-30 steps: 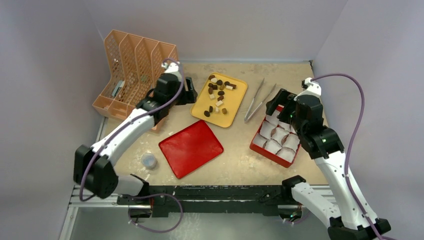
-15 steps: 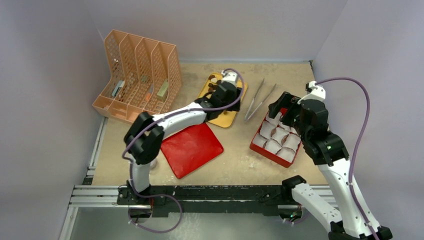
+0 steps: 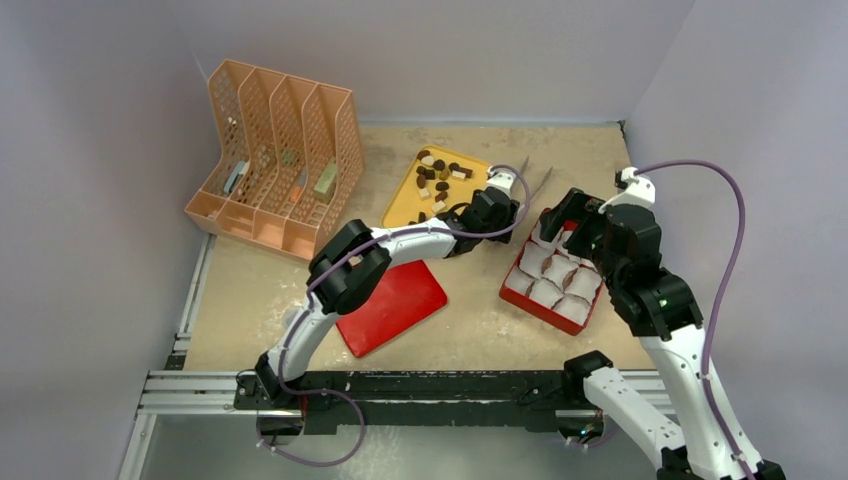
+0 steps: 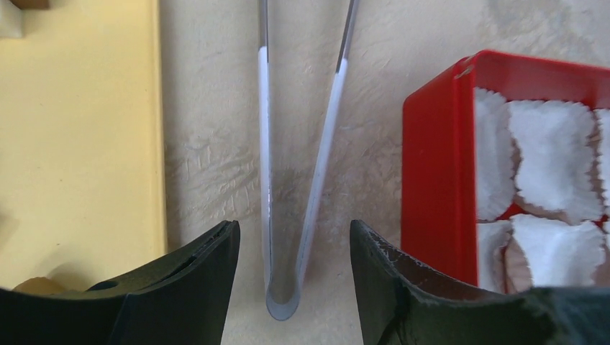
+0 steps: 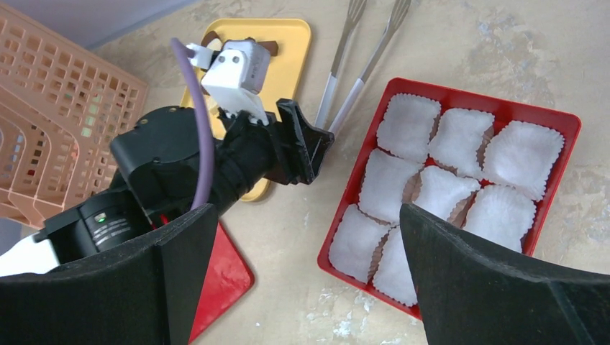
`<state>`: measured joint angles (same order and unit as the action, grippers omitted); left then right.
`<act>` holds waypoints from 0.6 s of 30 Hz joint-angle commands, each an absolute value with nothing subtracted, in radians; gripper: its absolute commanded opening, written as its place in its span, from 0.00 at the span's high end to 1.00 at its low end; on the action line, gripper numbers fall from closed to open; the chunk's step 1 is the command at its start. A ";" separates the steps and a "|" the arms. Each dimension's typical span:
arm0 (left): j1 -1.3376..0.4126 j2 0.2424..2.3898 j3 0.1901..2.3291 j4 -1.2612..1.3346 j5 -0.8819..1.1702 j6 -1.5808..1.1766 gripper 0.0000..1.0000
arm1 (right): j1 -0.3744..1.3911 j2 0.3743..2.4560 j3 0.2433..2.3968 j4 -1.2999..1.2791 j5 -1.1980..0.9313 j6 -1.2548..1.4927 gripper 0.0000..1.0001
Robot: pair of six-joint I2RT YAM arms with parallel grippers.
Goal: Pack the chocolate
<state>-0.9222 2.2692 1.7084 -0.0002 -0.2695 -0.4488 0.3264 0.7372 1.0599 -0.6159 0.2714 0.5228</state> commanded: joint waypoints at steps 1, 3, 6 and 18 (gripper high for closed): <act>-0.922 2.308 1.769 0.043 -0.280 -0.415 0.43 | 0.329 0.718 1.077 -0.629 0.290 0.512 0.01; -0.922 2.325 1.775 0.039 -0.282 -0.407 0.43 | 0.328 0.716 1.075 -0.627 0.290 0.511 0.01; -0.922 2.354 1.784 0.016 -0.284 -0.393 0.46 | 0.329 0.718 1.075 -0.620 0.290 0.510 0.01; -0.924 2.145 1.505 -0.027 -0.311 -0.419 0.72 | 0.329 0.713 1.051 -0.634 0.280 0.503 0.02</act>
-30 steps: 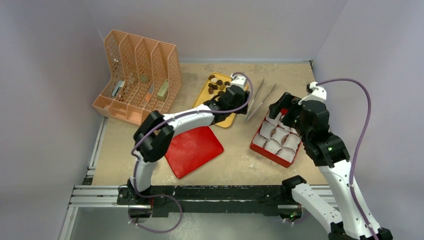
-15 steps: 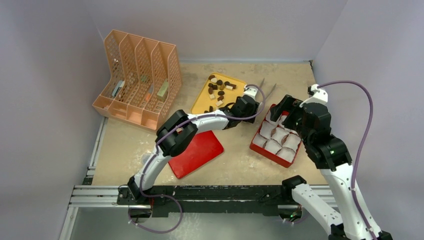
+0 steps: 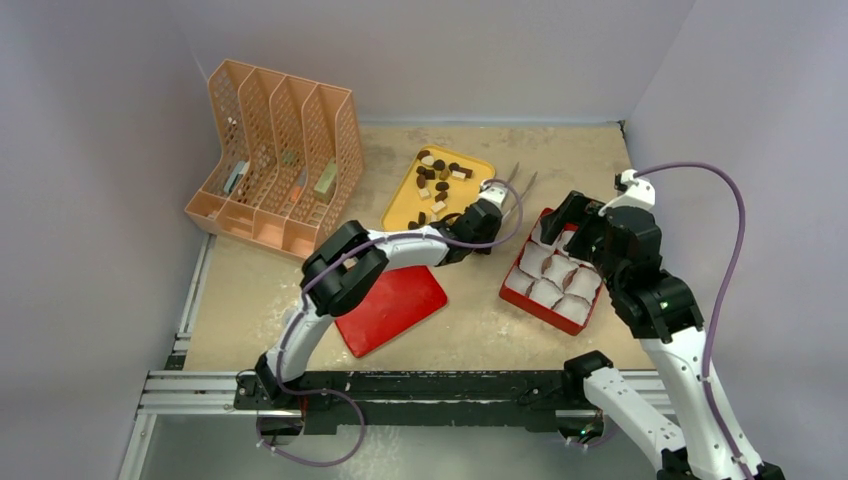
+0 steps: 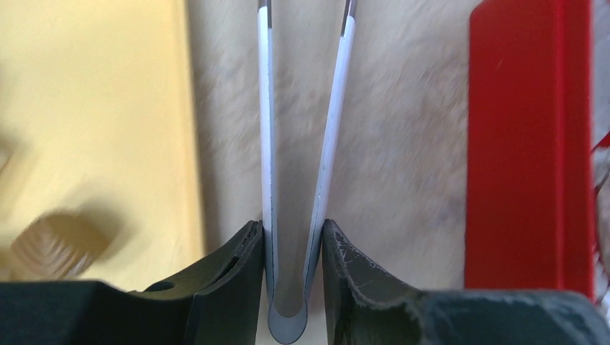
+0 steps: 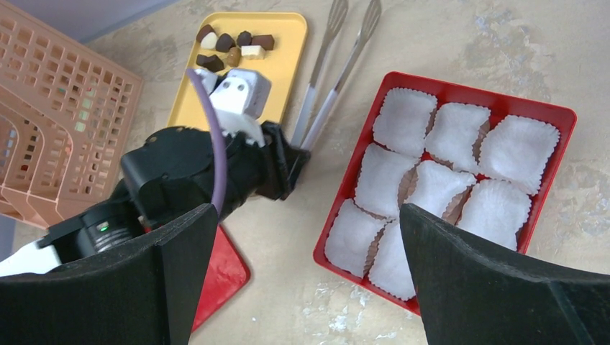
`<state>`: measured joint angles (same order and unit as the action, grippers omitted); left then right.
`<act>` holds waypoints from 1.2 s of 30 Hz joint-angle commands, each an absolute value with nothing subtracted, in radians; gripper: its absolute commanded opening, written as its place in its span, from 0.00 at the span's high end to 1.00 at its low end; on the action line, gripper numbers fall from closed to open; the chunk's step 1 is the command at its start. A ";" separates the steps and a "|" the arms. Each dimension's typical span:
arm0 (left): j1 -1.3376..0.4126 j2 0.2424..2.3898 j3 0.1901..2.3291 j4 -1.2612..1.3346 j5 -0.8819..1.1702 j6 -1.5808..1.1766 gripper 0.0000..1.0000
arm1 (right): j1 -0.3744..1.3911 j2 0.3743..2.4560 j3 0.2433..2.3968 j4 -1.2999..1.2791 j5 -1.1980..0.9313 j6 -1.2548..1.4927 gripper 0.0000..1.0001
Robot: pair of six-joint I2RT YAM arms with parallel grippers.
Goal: Pack the chocolate
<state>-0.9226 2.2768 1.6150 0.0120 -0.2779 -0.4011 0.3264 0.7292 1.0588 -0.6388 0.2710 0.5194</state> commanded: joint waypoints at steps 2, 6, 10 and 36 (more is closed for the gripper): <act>-0.927 2.098 1.441 -0.016 -0.308 -0.437 0.72 | 0.330 0.708 1.044 -0.639 0.278 0.502 0.02; -0.942 2.046 1.369 -0.015 -0.328 -0.443 0.71 | 0.329 0.704 1.034 -0.631 0.280 0.497 0.02; -0.945 2.083 1.402 -0.016 -0.358 -0.426 0.57 | 0.328 0.715 1.036 -0.622 0.276 0.497 0.02; -0.928 2.412 1.835 -0.089 -0.421 -0.385 0.43 | 0.328 0.697 1.050 -0.644 0.287 0.494 0.02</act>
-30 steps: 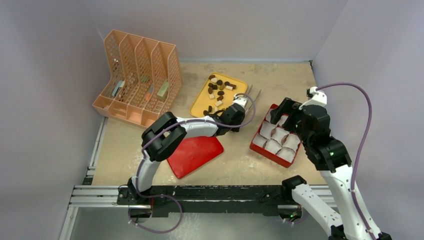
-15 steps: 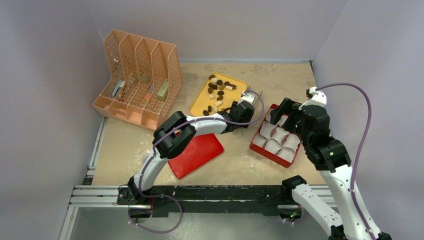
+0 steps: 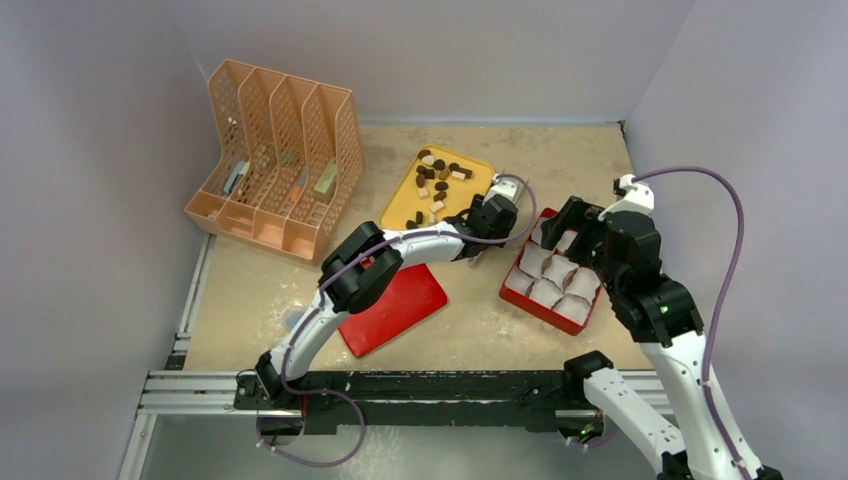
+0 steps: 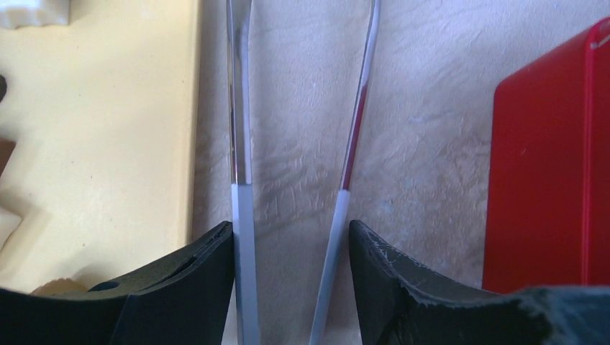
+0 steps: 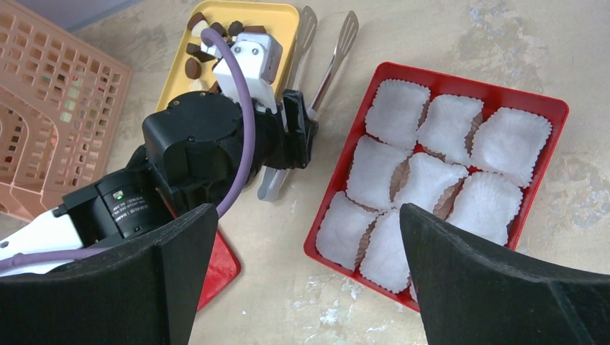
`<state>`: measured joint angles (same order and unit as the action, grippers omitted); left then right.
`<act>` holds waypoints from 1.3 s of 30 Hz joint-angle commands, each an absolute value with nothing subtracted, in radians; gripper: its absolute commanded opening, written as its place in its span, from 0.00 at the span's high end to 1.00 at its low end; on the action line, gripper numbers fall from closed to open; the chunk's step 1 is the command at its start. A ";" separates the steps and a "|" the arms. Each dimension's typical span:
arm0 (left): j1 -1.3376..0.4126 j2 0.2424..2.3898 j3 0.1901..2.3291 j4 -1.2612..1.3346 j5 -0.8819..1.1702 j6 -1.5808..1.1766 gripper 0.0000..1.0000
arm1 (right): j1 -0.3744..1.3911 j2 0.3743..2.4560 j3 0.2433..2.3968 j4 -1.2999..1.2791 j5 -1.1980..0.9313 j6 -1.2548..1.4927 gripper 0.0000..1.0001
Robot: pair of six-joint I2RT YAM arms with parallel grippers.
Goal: Pack the chocolate
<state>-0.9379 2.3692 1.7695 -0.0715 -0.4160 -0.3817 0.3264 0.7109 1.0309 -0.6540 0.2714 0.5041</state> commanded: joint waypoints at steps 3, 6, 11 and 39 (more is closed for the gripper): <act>-0.925 2.421 1.843 -0.087 -0.401 -0.385 0.45 | 0.329 0.693 1.055 -0.650 0.290 0.488 0.02; -0.924 2.419 1.839 -0.087 -0.390 -0.383 0.51 | 0.328 0.688 1.052 -0.652 0.290 0.489 0.02; -0.924 2.386 1.829 -0.114 -0.359 -0.376 0.55 | 0.329 0.686 1.051 -0.655 0.290 0.493 0.02; -0.925 1.933 1.622 -0.277 -0.256 -0.373 0.57 | 0.329 0.701 1.022 -0.601 0.279 0.549 0.03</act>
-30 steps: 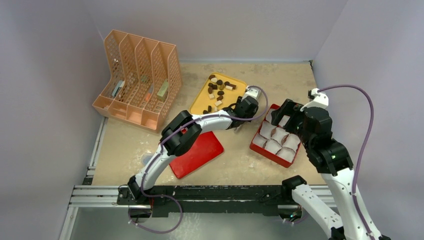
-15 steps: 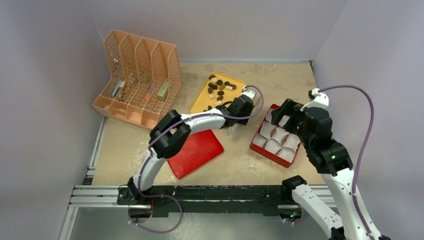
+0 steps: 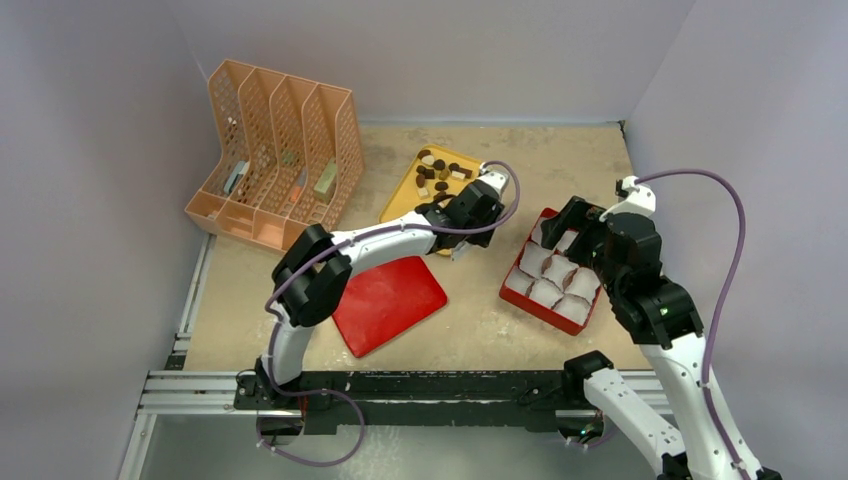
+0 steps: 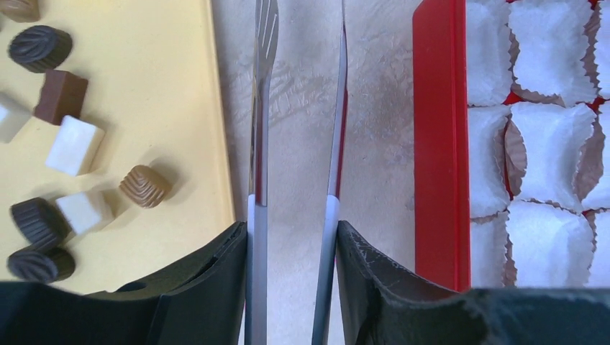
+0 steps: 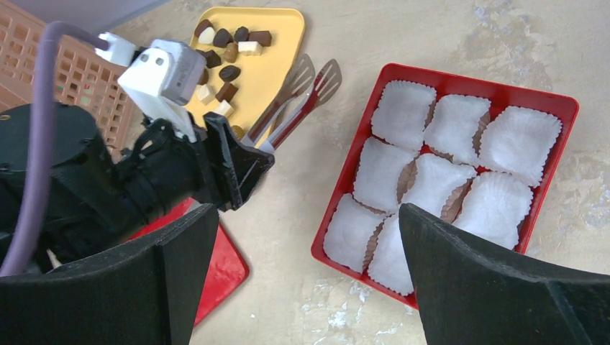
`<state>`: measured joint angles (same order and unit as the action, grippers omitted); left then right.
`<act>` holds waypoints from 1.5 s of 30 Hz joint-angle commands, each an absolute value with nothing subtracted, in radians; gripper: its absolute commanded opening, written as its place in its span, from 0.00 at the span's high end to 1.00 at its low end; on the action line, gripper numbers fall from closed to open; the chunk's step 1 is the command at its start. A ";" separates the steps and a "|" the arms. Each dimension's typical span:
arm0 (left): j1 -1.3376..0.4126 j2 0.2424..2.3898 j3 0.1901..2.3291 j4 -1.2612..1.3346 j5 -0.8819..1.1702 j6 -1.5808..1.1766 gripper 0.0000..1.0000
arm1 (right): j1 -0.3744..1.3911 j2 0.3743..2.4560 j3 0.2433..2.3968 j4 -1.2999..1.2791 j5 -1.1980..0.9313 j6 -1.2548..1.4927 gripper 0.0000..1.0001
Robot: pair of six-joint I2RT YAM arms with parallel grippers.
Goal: Pack the chocolate
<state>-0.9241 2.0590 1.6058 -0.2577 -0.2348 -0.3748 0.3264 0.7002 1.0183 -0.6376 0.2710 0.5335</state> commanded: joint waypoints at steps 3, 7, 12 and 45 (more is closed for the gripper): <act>-0.925 1.891 1.635 -0.364 -0.309 -0.356 0.57 | 0.329 0.698 1.020 -0.606 0.283 0.553 0.03; -0.925 1.834 1.647 -0.493 -0.388 -0.336 0.57 | 0.329 0.695 1.017 -0.610 0.287 0.557 0.03; -0.918 1.776 1.647 -0.630 -0.439 -0.330 0.58 | 0.328 0.699 1.019 -0.608 0.287 0.557 0.03; -0.794 1.613 1.433 -0.811 -0.366 -0.483 0.62 | 0.328 0.772 1.025 -0.562 0.269 0.542 0.03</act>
<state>-0.7940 1.6379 1.4281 -0.8383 -0.3702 -0.4572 0.3264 0.7731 1.0103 -0.5980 0.2699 0.5461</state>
